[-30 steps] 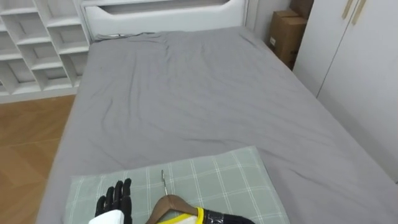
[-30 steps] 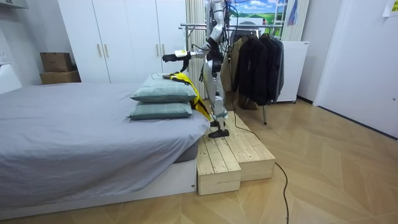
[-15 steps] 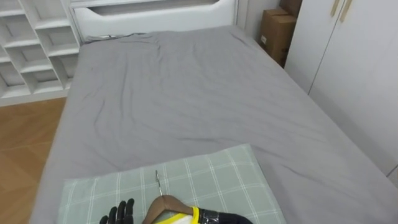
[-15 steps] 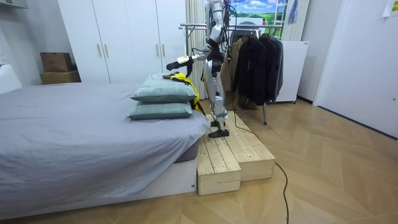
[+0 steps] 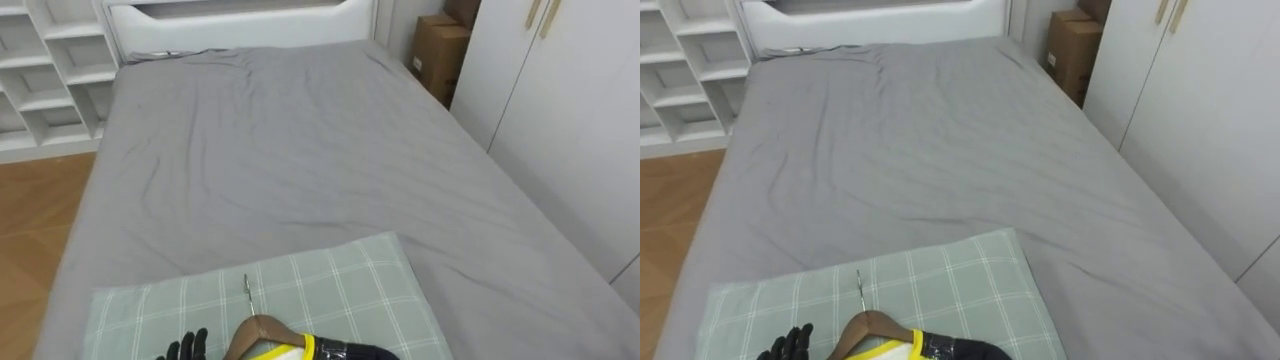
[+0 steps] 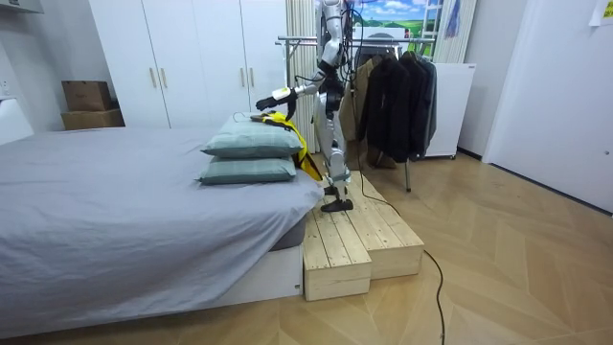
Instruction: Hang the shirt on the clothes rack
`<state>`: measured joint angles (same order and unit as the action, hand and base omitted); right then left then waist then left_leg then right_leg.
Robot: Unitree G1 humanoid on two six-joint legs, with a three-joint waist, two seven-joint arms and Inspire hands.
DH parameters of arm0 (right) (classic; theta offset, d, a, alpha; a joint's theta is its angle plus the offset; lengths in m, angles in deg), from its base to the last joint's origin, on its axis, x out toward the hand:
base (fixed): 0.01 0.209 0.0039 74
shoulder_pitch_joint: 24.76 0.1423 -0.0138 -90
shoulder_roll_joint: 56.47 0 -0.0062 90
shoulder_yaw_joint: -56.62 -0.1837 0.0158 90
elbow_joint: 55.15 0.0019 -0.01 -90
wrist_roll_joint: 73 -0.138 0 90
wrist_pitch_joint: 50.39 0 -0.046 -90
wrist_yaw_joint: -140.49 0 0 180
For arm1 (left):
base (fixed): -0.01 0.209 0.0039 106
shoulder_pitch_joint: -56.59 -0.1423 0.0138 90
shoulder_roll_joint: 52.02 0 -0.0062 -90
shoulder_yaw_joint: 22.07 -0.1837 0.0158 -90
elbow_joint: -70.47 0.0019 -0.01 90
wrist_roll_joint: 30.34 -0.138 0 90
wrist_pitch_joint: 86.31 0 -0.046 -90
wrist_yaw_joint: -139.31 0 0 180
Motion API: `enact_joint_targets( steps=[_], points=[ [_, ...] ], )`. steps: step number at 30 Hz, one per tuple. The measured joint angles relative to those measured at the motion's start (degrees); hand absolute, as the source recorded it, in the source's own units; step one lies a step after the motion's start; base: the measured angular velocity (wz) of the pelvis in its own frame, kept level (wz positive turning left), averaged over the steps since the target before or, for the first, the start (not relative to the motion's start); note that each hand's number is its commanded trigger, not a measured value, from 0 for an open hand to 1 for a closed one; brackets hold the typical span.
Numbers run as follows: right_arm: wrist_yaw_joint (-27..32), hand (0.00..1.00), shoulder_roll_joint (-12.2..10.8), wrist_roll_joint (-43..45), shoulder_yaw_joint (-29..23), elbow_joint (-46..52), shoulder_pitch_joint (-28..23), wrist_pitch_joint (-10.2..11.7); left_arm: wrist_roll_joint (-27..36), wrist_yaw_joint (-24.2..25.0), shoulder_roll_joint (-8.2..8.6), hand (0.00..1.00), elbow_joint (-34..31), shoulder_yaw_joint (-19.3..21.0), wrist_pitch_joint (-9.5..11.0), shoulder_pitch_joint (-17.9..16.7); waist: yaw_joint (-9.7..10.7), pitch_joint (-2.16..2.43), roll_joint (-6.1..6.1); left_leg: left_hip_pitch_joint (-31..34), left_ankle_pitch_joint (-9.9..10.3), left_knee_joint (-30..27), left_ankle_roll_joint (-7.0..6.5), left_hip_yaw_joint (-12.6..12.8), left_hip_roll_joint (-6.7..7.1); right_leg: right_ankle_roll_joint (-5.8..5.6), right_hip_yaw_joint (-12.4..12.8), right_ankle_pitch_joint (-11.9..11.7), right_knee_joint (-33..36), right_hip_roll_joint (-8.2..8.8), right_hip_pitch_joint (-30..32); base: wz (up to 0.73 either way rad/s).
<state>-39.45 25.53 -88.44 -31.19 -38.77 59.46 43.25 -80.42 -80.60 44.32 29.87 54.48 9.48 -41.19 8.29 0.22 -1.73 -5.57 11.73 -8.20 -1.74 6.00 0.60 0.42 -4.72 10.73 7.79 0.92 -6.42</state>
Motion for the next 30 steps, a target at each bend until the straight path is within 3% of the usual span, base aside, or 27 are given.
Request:
enact_joint_targets(
  steps=[13,23,30],
  points=[
    [-0.22,0.00,0.09,0.04,0.64,-0.11,0.13,0.00,0.00,0.06,0.31,0.00,2.52,0.26,-0.79,1.87,0.35,0.04,0.09,1.12,0.00,-0.06,0.00,0.34,-0.05,0.05,-0.12,-0.08,0.27,-0.02,1.28,0.00],
    [-0.23,0.00,0.11,-0.25,1.10,-0.15,0.01,-0.03,1.01,2.06,2.12,0.00,4.56,1.30,-2.46,2.01,0.79,0.01,-0.22,1.98,-0.01,-0.40,0.00,0.72,-0.14,0.04,0.06,-0.09,0.51,0.01,2.51,0.00],
    [-0.31,0.00,-0.44,-1.28,1.22,0.59,-0.05,-0.04,1.00,3.65,2.33,0.00,4.66,1.45,-2.97,2.07,0.73,-0.06,-0.75,2.22,-0.01,-0.16,0.01,0.79,-0.21,0.05,0.12,-0.09,0.56,-0.07,2.66,0.00]
  ],
)
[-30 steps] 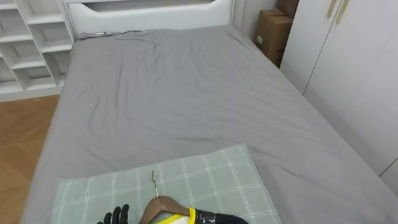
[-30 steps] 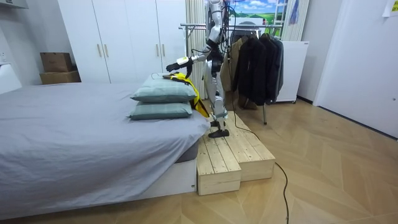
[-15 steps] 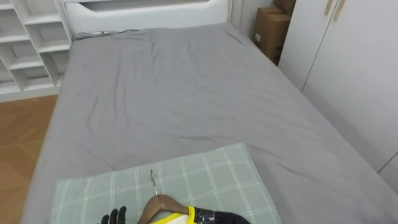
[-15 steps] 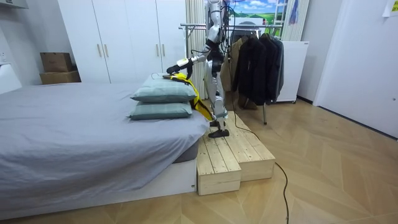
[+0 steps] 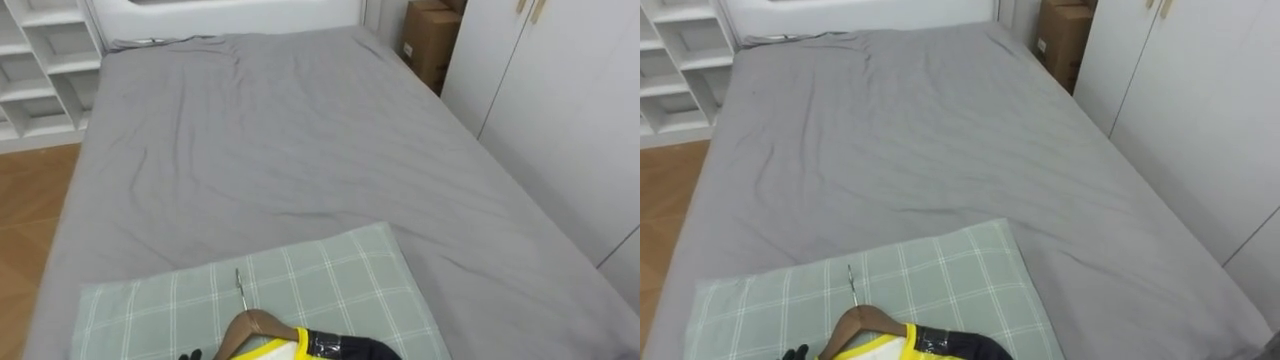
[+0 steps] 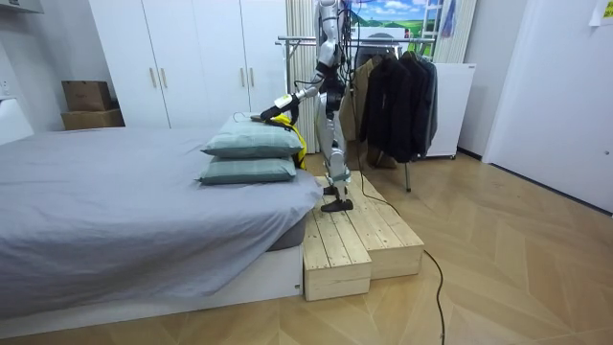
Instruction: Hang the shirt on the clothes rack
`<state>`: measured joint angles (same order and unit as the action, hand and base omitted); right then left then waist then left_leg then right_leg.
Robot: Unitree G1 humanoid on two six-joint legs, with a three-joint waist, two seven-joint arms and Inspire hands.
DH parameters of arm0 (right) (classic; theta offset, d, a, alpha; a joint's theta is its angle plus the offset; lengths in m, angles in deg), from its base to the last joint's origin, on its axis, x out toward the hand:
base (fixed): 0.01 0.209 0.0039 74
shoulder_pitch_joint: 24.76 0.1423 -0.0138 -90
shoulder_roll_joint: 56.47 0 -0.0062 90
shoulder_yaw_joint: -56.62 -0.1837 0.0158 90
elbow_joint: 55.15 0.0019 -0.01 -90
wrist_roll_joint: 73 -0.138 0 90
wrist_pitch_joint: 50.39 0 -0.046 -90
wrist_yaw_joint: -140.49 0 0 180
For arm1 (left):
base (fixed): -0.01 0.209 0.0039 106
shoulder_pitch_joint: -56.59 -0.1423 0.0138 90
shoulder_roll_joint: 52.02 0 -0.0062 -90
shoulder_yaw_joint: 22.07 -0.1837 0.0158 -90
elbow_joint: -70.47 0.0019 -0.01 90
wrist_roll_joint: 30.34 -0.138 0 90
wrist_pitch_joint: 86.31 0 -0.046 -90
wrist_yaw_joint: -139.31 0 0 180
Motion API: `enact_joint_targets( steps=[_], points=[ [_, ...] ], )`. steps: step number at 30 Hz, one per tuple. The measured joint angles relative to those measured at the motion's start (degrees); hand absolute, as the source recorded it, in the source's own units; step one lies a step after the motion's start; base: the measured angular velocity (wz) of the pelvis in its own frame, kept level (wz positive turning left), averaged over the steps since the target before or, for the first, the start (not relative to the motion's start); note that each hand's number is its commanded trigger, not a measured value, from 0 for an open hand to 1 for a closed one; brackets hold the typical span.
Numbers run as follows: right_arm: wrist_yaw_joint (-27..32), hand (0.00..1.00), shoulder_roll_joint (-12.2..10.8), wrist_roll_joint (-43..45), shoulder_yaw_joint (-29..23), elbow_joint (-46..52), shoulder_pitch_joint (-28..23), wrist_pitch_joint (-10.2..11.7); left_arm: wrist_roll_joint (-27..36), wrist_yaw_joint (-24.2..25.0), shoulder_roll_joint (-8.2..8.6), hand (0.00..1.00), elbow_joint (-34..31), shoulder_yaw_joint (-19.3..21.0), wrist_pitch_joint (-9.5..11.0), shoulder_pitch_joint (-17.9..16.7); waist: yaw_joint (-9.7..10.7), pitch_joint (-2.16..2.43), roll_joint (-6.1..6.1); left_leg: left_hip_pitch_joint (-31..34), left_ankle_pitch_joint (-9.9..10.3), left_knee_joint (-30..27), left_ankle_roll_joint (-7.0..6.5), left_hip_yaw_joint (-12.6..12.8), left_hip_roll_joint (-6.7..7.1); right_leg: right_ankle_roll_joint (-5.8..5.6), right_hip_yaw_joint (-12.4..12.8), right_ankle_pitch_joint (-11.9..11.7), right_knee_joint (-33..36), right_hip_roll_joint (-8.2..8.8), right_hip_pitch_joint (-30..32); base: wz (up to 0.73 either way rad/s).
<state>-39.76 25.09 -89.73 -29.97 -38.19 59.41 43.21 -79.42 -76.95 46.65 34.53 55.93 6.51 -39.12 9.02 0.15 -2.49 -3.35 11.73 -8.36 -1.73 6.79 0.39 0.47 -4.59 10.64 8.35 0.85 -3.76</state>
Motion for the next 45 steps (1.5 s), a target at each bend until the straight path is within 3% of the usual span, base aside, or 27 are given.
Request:
enact_joint_targets(
  steps=[15,20,25,34,45],
  points=[
    [-0.47,0.00,-0.14,-0.79,0.41,0.18,0.15,0.10,-0.23,3.23,0.02,0.00,1.19,0.02,-0.06,1.41,-0.03,-0.02,-0.06,0.76,-0.01,-0.23,-0.01,0.00,-0.02,0.02,0.07,-0.04,0.28,0.00,0.78,0.00],
    [-0.56,0.00,0.07,-1.54,0.52,0.09,0.19,0.09,-0.49,4.02,0.08,0.00,1.40,-0.08,-0.53,2.83,0.05,-0.34,0.60,0.97,0.00,-0.25,-0.01,0.00,-0.02,0.03,-0.01,-0.05,0.31,0.00,0.90,0.00],
    [-0.76,0.00,1.10,-1.64,2.16,0.00,0.62,-0.02,-0.52,4.44,0.18,0.00,1.42,-1.90,-1.92,4.73,0.11,-0.16,1.18,2.44,-0.03,-0.38,-0.03,0.19,-0.03,0.04,0.26,-0.30,0.53,-0.02,2.56,-0.02],
    [-1.19,0.00,0.63,-0.83,2.22,-0.74,2.28,0.01,0.10,4.76,0.03,0.00,3.84,-3.95,-2.60,8.17,0.50,-0.53,-0.01,4.13,-0.11,-0.87,-0.12,0.70,0.00,-0.11,1.18,-0.48,0.48,0.01,4.13,-0.03],
    [-1.80,0.00,0.27,-0.50,2.22,-0.87,3.07,0.03,1.50,6.92,0.09,0.00,8.99,-3.43,-2.35,13.19,0.49,-0.35,-0.88,6.11,-0.25,-1.20,-0.21,0.69,-0.01,-0.13,1.09,-0.73,0.42,0.09,6.09,0.00]
  ],
)
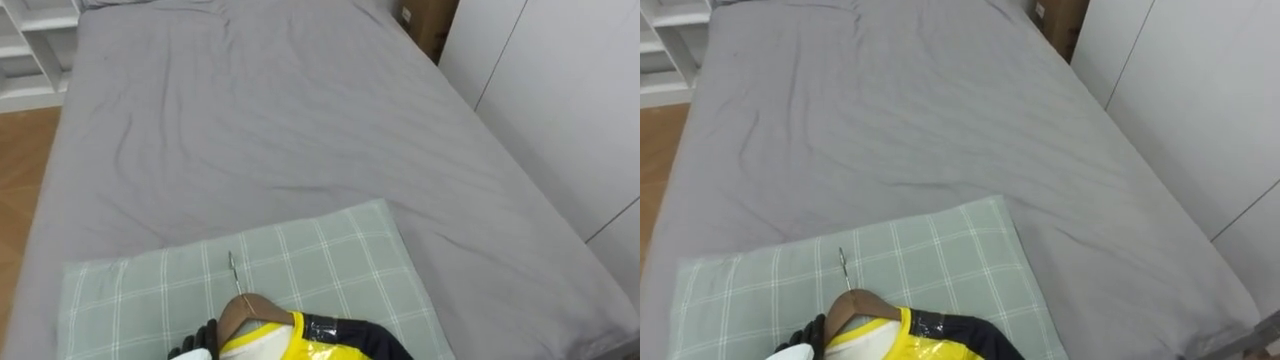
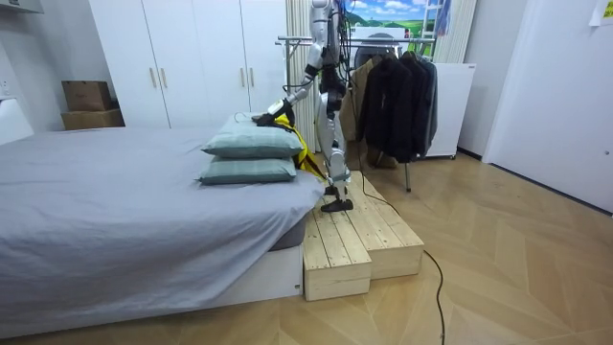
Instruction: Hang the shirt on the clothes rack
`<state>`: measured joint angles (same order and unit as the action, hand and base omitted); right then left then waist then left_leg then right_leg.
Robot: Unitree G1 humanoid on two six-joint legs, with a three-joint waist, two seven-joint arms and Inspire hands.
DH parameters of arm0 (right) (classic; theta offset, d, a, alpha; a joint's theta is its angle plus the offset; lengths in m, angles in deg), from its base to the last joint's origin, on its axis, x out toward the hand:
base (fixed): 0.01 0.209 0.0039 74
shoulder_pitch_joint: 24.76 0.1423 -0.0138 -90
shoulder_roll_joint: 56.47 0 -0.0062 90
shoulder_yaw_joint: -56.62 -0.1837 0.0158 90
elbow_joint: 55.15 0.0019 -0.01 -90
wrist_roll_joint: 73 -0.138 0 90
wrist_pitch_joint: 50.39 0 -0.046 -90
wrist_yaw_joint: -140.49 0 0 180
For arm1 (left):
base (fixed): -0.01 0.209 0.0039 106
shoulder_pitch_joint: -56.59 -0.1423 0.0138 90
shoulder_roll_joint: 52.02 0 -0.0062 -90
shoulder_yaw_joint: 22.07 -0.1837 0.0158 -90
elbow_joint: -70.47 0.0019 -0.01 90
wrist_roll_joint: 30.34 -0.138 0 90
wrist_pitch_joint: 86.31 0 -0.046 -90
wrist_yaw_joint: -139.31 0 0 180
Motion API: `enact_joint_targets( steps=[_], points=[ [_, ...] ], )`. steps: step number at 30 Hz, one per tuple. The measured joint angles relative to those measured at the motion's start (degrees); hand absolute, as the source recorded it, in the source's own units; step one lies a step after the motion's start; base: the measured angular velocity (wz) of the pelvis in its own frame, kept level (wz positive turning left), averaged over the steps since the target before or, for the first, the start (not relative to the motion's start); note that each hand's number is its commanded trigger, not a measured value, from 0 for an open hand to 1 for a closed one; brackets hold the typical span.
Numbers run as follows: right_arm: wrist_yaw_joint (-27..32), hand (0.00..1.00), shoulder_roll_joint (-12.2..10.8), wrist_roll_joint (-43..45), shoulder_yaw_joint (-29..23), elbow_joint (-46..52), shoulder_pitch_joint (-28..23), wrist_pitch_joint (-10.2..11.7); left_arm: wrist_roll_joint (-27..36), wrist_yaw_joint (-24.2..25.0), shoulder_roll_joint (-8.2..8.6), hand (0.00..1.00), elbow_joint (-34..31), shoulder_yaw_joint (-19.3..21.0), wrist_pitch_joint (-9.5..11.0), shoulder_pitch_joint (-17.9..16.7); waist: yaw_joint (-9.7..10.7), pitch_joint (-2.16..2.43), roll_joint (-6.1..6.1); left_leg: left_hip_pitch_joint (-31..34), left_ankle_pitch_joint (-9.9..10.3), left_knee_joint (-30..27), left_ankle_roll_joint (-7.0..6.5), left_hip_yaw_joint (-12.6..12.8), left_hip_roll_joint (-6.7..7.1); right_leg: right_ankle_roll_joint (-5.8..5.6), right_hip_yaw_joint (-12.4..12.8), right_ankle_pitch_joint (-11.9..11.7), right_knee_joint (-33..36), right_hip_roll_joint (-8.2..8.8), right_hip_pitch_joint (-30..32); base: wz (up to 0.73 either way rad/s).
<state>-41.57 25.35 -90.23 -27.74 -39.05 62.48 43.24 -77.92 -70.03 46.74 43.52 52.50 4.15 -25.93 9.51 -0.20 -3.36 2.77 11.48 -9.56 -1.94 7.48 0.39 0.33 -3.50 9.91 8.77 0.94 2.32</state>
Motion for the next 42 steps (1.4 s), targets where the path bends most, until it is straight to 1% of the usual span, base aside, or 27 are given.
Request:
enact_joint_targets(
  steps=[6,8,13,21,22,23,24,25,30,34,37,39,42],
  points=[
    [0.09,0.00,0.03,0.03,0.02,-0.23,0.51,-0.06,3.12,0.85,0.14,0.00,1.23,-0.18,-0.04,1.71,0.01,-0.05,0.10,0.92,-0.30,-0.05,-0.05,-0.02,-0.02,0.06,-0.62,-0.24,-0.01,0.06,0.88,0.00],
    [0.13,0.00,0.17,0.03,0.03,-0.32,0.63,-0.07,3.66,1.36,0.14,0.00,1.28,-0.46,-0.05,2.05,0.02,-0.19,0.36,0.97,-0.30,-0.07,-0.05,-0.07,-0.02,0.06,-0.77,-0.25,-0.01,0.07,0.88,0.00],
    [0.15,0.00,0.64,0.03,1.12,-0.32,0.91,-0.12,5.33,2.42,0.19,0.00,1.33,-0.55,-0.04,2.54,0.03,-0.37,0.89,1.15,-0.32,-0.12,-0.05,-0.10,-0.07,0.13,-0.91,-0.30,0.00,0.05,0.95,0.00],
    [0.25,0.00,0.87,-0.01,2.14,-0.30,1.18,-0.28,5.47,2.98,0.28,0.00,1.43,-0.56,-0.04,2.85,0.04,-0.29,1.08,1.51,-0.44,-0.22,-0.01,-0.17,-0.09,0.15,-1.20,-0.32,0.00,0.07,1.10,0.00],
    [0.25,0.00,0.88,-0.01,2.16,-0.31,1.32,-0.61,5.54,3.08,0.29,0.29,1.47,-0.57,-0.04,2.87,0.04,-0.29,1.08,1.49,-0.45,-0.22,-0.01,-0.17,-0.09,0.15,-1.21,-0.32,0.00,0.07,1.10,0.00],
    [0.25,0.00,0.89,-0.02,2.17,-0.32,1.44,-0.75,5.58,3.23,0.29,0.62,1.49,-0.58,-0.04,2.90,0.04,-0.29,1.08,1.48,-0.45,-0.22,-0.01,-0.17,-0.09,0.15,-1.22,-0.32,0.00,0.07,1.11,0.00],
    [0.24,0.00,0.89,-0.02,2.19,-0.31,1.48,-0.75,5.62,3.28,0.29,0.71,1.52,-0.58,-0.04,2.93,0.04,-0.29,1.08,1.47,-0.45,-0.22,-0.01,-0.17,-0.09,0.15,-1.22,-0.32,0.00,0.07,1.11,0.00],
    [0.23,0.00,0.89,-0.04,2.22,-0.33,1.57,-0.75,5.64,3.32,0.32,1.00,1.61,-0.57,-0.04,2.99,0.04,-0.28,1.08,1.47,-0.45,-0.22,-0.01,-0.17,-0.09,0.15,-1.22,-0.32,0.01,0.07,1.10,0.00],
    [0.23,0.00,0.89,-0.13,2.22,-0.32,1.72,-1.27,5.80,2.86,0.30,1.00,1.59,-0.53,-0.03,3.22,-0.04,-0.28,1.06,1.44,-0.45,-0.25,-0.01,-0.16,-0.10,0.15,-1.28,-0.32,0.02,0.07,1.10,0.00],
    [0.22,0.00,0.90,0.00,2.23,-0.33,1.71,-1.32,5.81,1.74,-0.16,1.00,1.57,-0.26,-0.02,4.56,-0.21,-0.25,0.97,1.40,-0.45,-0.26,-0.01,-0.15,-0.11,0.17,-1.28,-0.33,0.05,0.07,1.10,0.00],
    [0.12,0.00,0.90,0.08,2.21,-0.36,1.75,-1.94,7.02,0.52,-0.26,1.00,1.65,0.97,-0.04,5.43,-0.24,-0.25,0.71,1.41,-0.45,-0.25,-0.01,-0.15,-0.11,0.17,-1.25,-0.33,0.08,0.06,1.10,0.00],
    [0.02,0.00,0.85,0.37,2.22,-0.39,1.73,-2.08,7.38,-0.02,-0.58,0.98,1.67,1.27,-0.03,5.84,-0.23,-0.19,0.48,1.41,-0.45,-0.25,-0.01,-0.14,-0.11,0.17,-1.24,-0.33,0.07,0.05,1.10,0.00],
    [0.02,0.00,0.77,0.85,2.24,-0.29,1.74,-2.41,7.45,-0.31,-0.66,0.95,1.75,1.21,-0.10,6.03,-0.24,-0.21,0.30,1.41,-0.45,-0.21,-0.01,-0.12,-0.08,0.17,-1.26,-0.33,0.00,0.09,1.10,0.00]
  ],
)
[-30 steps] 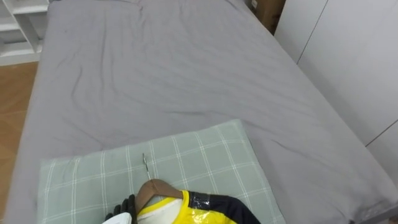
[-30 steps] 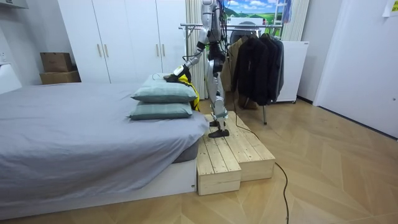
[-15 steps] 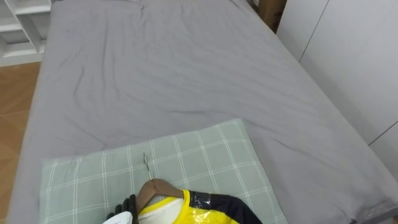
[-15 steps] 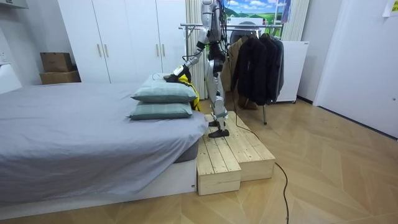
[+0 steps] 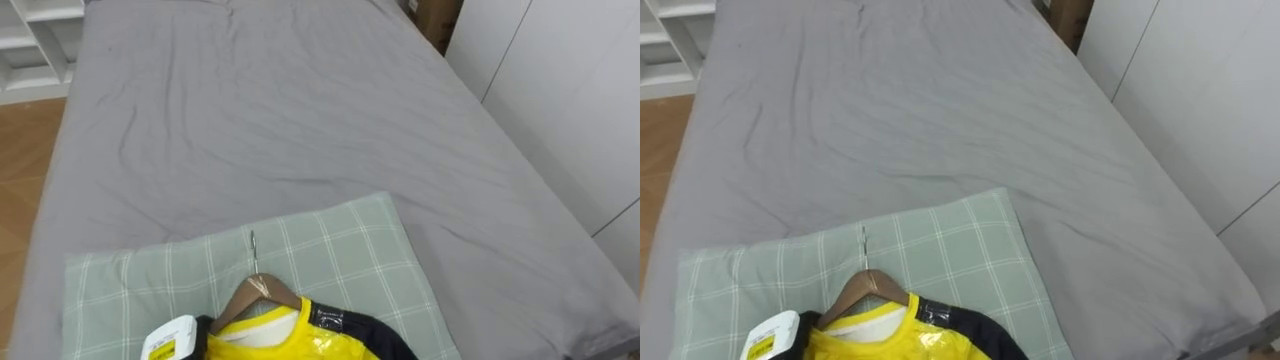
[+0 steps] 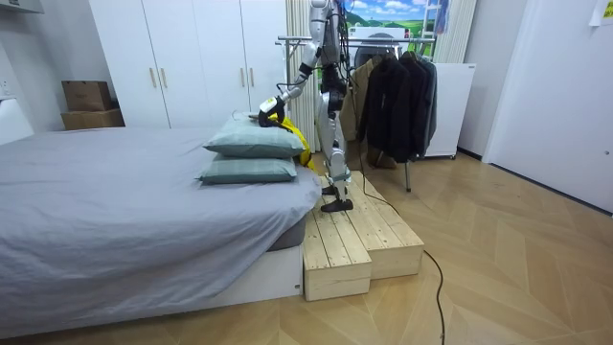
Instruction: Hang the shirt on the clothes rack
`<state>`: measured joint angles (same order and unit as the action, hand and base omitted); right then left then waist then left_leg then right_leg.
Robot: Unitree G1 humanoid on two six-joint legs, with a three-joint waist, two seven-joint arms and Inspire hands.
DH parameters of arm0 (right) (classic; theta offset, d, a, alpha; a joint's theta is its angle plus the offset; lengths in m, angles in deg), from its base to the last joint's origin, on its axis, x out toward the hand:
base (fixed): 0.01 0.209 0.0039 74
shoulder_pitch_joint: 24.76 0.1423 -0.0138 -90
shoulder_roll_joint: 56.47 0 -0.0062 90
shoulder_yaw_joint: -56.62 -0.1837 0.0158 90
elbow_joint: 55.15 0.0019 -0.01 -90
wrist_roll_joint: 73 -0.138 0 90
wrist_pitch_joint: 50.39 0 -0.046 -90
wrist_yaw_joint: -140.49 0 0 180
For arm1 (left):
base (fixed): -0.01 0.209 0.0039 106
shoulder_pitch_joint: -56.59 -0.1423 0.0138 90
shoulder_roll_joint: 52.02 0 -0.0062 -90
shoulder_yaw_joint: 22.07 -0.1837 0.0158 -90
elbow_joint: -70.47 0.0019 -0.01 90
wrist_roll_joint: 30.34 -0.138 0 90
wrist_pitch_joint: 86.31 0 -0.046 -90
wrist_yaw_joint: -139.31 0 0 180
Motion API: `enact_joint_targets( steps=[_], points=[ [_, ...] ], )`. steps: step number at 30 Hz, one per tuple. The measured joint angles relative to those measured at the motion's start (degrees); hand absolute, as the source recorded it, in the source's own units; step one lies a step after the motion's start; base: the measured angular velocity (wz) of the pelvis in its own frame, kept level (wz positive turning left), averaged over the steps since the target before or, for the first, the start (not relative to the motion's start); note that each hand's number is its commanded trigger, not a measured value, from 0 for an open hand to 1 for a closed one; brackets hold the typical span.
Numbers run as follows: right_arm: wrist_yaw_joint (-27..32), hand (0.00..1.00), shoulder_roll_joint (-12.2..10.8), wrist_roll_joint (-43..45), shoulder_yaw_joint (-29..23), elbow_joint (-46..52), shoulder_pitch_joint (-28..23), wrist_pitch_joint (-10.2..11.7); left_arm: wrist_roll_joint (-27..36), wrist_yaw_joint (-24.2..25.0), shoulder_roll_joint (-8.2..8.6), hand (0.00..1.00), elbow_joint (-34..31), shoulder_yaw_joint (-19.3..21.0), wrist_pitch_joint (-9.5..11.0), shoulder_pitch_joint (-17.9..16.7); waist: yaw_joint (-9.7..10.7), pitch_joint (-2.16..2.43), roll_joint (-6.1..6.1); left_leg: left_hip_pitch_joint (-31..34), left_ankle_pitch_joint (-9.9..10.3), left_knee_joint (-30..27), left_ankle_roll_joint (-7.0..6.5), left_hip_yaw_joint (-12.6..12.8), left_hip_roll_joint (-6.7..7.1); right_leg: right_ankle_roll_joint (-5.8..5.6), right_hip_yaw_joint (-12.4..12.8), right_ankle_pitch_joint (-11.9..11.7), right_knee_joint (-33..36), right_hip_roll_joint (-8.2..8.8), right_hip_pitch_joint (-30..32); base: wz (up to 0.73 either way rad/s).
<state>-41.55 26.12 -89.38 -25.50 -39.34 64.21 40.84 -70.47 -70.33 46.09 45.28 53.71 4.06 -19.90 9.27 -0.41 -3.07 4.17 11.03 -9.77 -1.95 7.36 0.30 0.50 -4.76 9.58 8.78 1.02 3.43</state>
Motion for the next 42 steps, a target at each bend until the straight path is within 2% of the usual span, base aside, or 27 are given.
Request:
enact_joint_targets(
  steps=[8,12,15,16,19,25,33,37,42],
  points=[
    [0.03,0.00,0.00,-0.02,0.14,0.06,0.03,-0.04,0.14,-0.10,-0.14,0.87,0.28,0.02,-0.05,-0.04,-0.04,-0.02,-0.06,-0.01,0.00,0.10,0.00,0.04,0.00,0.00,-0.06,0.00,-0.11,0.01,0.00,0.00],
    [0.07,0.00,0.00,-0.01,0.15,0.04,0.09,-0.03,0.72,-0.06,0.04,0.87,0.57,0.03,-0.03,-0.05,-0.07,-0.02,-0.05,-0.04,0.00,0.14,0.00,0.04,0.01,0.00,-0.07,0.00,-0.13,0.02,-0.01,0.00],
    [0.13,0.00,-0.04,-0.02,0.14,0.05,0.18,0.01,1.25,0.42,0.13,0.93,1.32,-0.04,0.00,-0.13,-0.07,-0.05,-0.02,-0.05,0.00,0.14,0.00,0.05,0.01,0.00,-0.10,0.00,-0.14,0.02,-0.02,0.00],
    [0.18,0.00,-0.05,-0.03,0.14,0.05,0.23,0.01,1.25,0.47,0.23,1.00,1.52,-0.16,0.01,-0.21,-0.06,-0.05,-0.01,-0.04,0.00,0.14,0.00,0.05,0.01,0.00,-0.11,0.00,-0.16,0.02,-0.01,0.00],
    [0.27,0.00,-0.07,-0.03,0.14,0.04,0.57,0.04,1.25,1.01,0.30,1.00,1.63,-0.20,0.01,-0.24,-0.04,-0.11,0.08,-0.04,0.00,0.13,0.00,0.05,0.00,0.00,-0.13,0.00,-0.17,0.01,-0.01,0.00],
    [0.67,0.00,-0.06,0.00,0.28,-0.16,1.05,0.06,2.20,1.69,0.27,1.00,1.74,-0.26,0.98,-1.07,-0.11,-0.14,0.12,0.12,0.00,0.12,0.00,0.06,0.00,0.00,-0.12,0.00,-0.15,-0.01,0.00,0.00],
    [3.23,0.00,-0.22,-1.64,3.24,-0.07,1.13,0.94,2.48,0.41,0.40,1.00,1.65,-0.13,2.07,-1.29,-0.23,-0.06,0.32,0.04,0.00,-0.18,0.00,0.03,-0.02,-0.02,-0.22,-0.03,-0.06,0.01,-0.13,0.00],
    [3.89,0.00,-0.01,-1.15,4.38,-0.04,1.73,1.29,2.46,-0.12,0.19,1.00,-2.17,-0.25,2.27,-1.63,-0.15,-0.14,0.82,0.70,0.00,-1.42,-0.01,-0.57,0.05,-0.02,-0.93,-0.04,-0.04,0.21,-0.28,0.09],
    [3.81,0.00,0.07,-0.69,4.41,0.13,2.04,1.35,2.45,-1.52,0.27,1.00,-3.13,-0.23,4.15,-1.70,-0.14,-0.18,1.36,0.19,0.00,-1.65,0.00,-1.43,0.06,-0.02,-1.81,-0.04,-0.11,0.23,-1.30,0.10]
  ],
)
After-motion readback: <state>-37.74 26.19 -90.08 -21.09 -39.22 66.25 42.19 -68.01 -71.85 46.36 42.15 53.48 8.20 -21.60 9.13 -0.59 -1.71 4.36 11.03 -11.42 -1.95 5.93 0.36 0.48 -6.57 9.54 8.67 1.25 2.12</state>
